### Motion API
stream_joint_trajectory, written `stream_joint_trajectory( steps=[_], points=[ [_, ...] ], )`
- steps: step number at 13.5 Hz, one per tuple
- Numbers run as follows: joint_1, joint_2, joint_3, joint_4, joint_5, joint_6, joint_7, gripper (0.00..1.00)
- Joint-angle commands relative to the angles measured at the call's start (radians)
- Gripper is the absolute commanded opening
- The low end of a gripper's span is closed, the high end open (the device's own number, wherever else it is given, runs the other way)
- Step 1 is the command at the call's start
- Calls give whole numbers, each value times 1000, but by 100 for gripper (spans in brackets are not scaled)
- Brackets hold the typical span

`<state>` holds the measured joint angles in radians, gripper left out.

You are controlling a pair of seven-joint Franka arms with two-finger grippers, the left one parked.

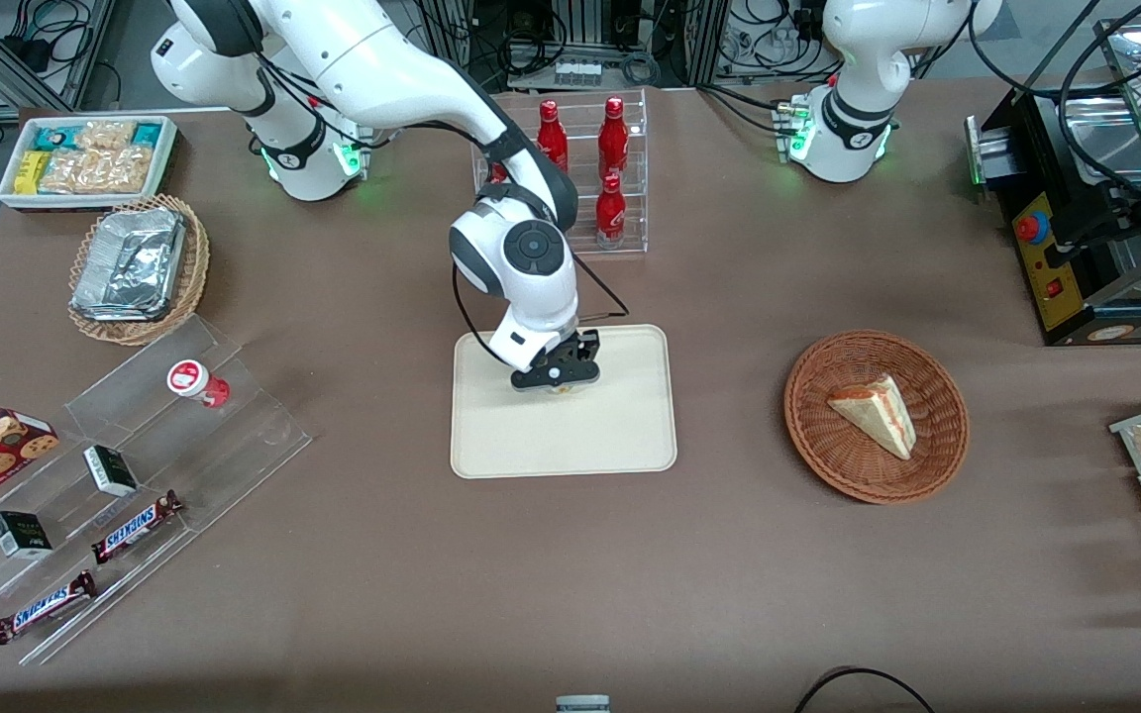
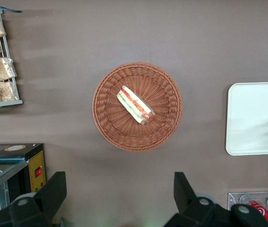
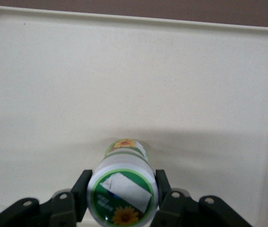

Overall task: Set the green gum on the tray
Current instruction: 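Lower the gum jar onto the tray and open the right gripper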

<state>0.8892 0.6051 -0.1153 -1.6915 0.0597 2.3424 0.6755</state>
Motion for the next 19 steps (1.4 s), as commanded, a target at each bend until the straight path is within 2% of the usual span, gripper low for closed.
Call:
stream_joint_trajectory(
  steps=[1,6,7,8,9,11,12,14,19],
  points=[
    [5,22,-6,24,5,14,9,0],
    [4,36,-6,24,3,32,7,3],
    [4,38,-6,26,3,34,7,6],
    [4,38,-7,26,3,34,7,16],
    [4,38,-6,26,3,34,6,19],
    [2,38,-7,24,3,34,6,70],
    [2,38,-7,24,5,34,6,71],
    [2,38,-7,23,5,34,6,98],
    [-18,-20,-10,13,17,17,4,99]
  ],
)
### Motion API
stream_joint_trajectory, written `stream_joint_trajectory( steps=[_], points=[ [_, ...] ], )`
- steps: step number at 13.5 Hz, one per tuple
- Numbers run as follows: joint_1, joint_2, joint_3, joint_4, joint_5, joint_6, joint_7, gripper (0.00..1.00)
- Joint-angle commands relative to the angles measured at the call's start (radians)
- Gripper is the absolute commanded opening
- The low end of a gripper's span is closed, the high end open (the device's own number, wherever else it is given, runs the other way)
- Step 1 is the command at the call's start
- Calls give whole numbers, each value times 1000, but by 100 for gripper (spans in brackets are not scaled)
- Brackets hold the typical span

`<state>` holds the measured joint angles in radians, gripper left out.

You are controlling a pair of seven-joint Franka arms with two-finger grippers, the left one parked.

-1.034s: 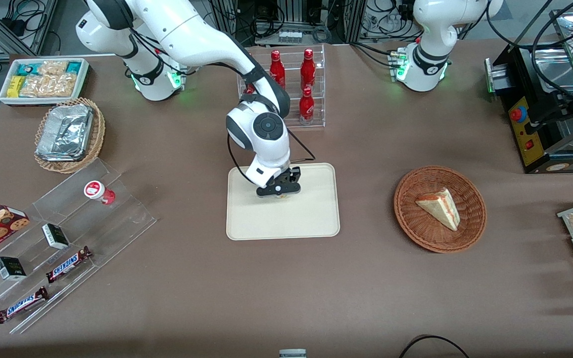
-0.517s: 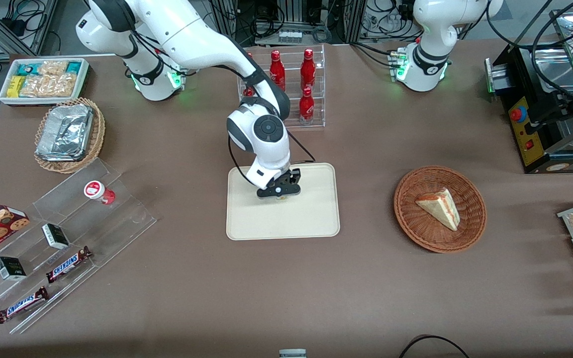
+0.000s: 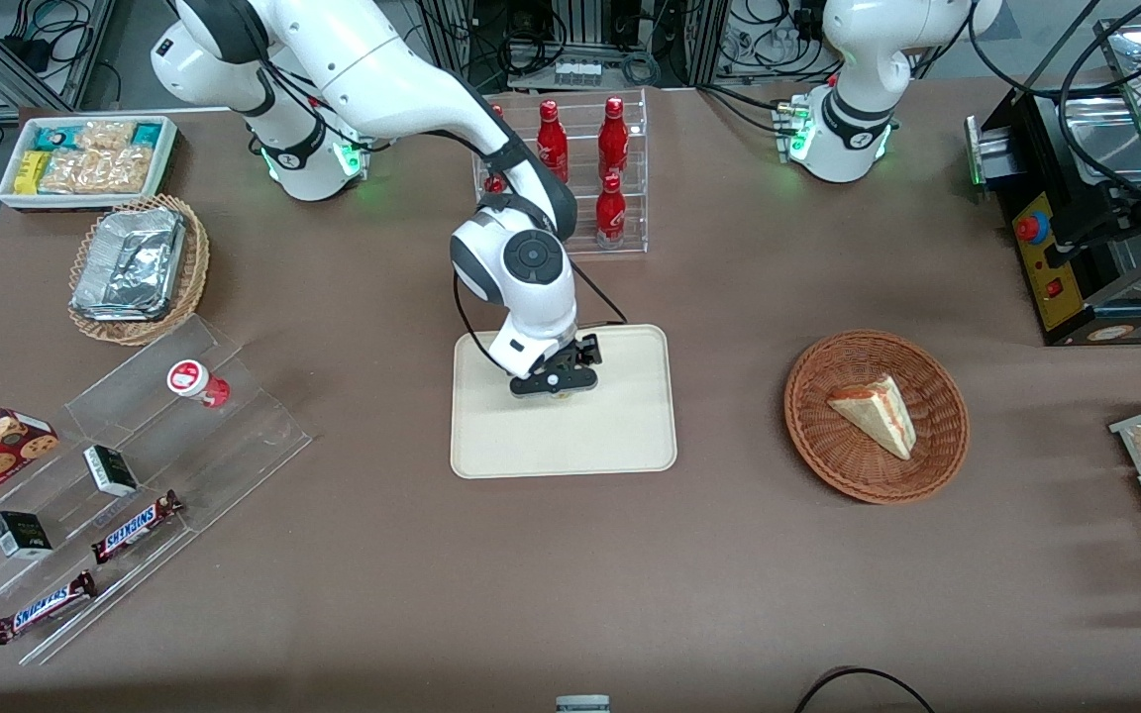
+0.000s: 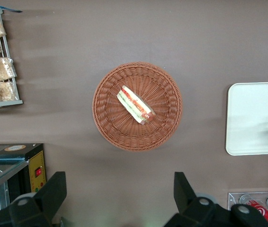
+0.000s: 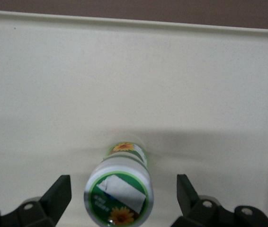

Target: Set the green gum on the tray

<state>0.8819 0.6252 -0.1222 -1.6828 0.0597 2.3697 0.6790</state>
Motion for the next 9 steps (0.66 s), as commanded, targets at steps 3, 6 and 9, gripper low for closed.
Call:
stream_joint_trajectory(
  steps=[3,6,9],
  points=[
    [-26,-155,-8,-40,17,-110,-1,99],
    [-67,-295,-7,-80,17,-214,-10,99],
    [-142,-447,-5,-123,20,-369,-108,99]
  ],
)
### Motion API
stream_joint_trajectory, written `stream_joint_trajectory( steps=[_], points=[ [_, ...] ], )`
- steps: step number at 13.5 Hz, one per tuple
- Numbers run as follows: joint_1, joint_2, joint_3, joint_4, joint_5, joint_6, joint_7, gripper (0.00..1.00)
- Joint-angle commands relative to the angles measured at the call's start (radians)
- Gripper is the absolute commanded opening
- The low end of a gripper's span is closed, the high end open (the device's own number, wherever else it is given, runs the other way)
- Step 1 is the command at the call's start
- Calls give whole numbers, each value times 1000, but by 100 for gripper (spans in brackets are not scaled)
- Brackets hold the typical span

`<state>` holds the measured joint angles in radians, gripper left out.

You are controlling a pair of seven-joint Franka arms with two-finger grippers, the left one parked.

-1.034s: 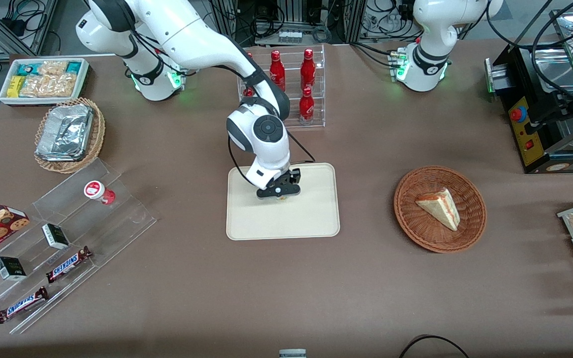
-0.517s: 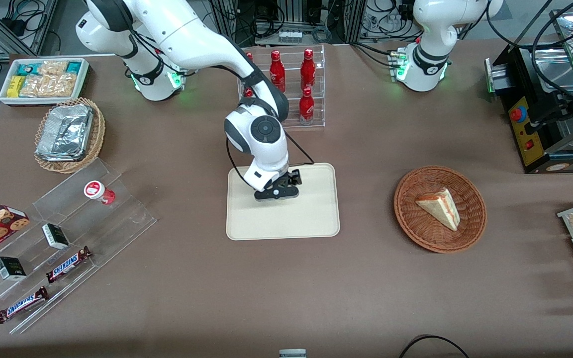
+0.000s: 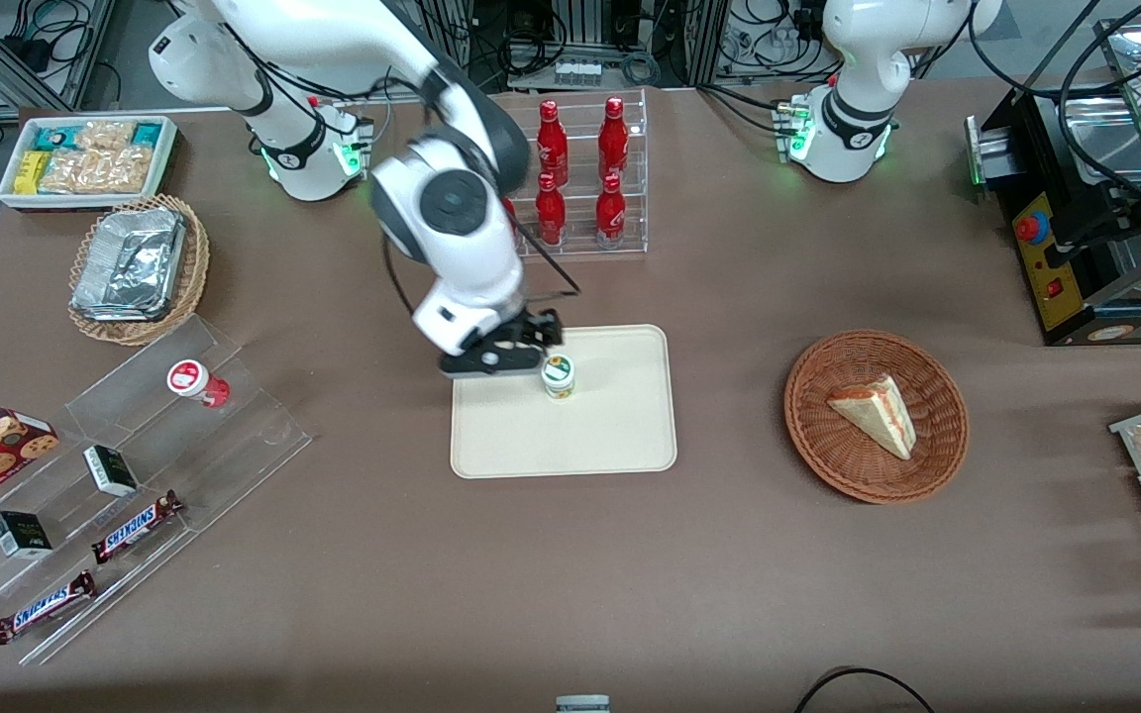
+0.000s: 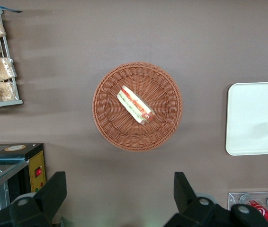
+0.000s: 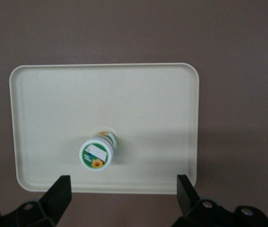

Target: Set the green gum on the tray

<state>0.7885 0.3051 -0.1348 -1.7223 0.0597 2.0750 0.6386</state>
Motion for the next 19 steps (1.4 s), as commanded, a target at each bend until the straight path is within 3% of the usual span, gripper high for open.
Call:
stream_joint_trajectory(
  steps=[1,3,7,13,15,17,19],
  points=[
    [-76,-173,7,-94,22,-116,-80,99],
    [-144,-259,6,-106,26,-206,-92,99],
    [-346,-365,4,-102,28,-392,-328,99],
    [-601,-428,1,-88,-6,-492,-603,99],
    [-649,-428,1,-73,-17,-498,-629,99],
    [-664,-426,0,-62,-69,-507,-680,99],
    [-664,-426,-32,-62,-70,-507,-688,99]
  ],
)
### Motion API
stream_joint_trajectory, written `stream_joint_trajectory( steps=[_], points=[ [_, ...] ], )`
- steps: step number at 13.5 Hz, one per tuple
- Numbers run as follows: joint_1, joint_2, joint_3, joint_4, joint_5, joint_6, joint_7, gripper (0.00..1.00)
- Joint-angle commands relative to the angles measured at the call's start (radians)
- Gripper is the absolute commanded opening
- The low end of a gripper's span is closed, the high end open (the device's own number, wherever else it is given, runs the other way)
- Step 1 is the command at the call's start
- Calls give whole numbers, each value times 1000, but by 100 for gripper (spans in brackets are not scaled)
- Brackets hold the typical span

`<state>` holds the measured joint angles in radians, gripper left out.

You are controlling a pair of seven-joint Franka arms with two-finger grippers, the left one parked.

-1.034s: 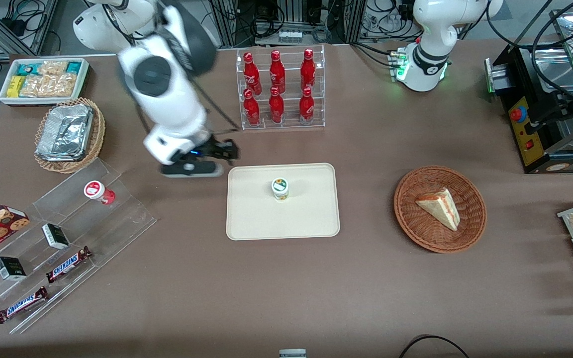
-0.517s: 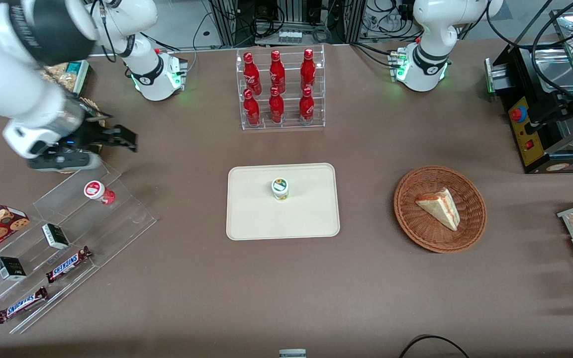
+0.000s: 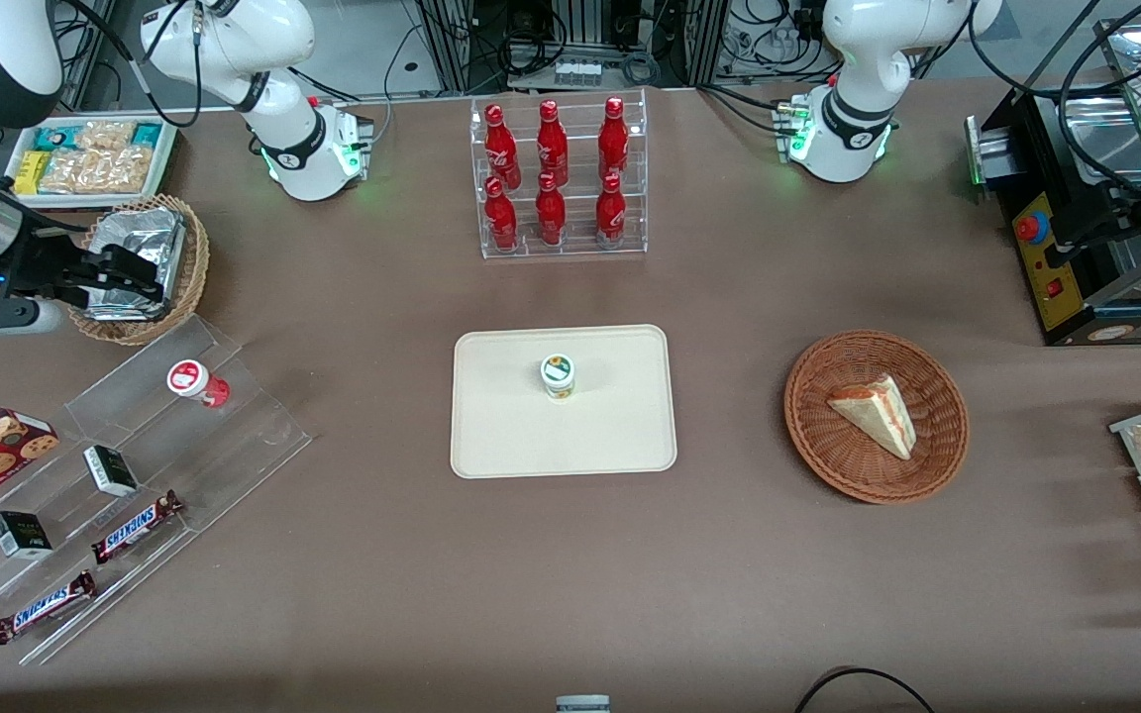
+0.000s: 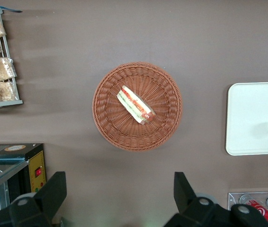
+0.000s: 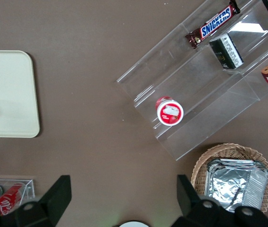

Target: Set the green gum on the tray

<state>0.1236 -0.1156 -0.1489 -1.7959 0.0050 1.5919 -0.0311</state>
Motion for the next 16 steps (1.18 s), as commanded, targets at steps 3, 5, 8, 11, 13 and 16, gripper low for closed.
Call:
stream_joint_trajectory(
  steps=[3,5,8,11,13,16],
  points=[
    [-7,1,-35,20,-16,-20,-44,99],
    [-9,19,-43,41,-16,-20,-46,99],
    [-31,51,-44,73,-16,-12,-71,99],
    [-41,73,-61,90,-10,-9,-101,99],
    [-41,85,-61,92,-7,-9,-101,99],
    [-42,105,-63,113,-16,-9,-101,99]
  ],
)
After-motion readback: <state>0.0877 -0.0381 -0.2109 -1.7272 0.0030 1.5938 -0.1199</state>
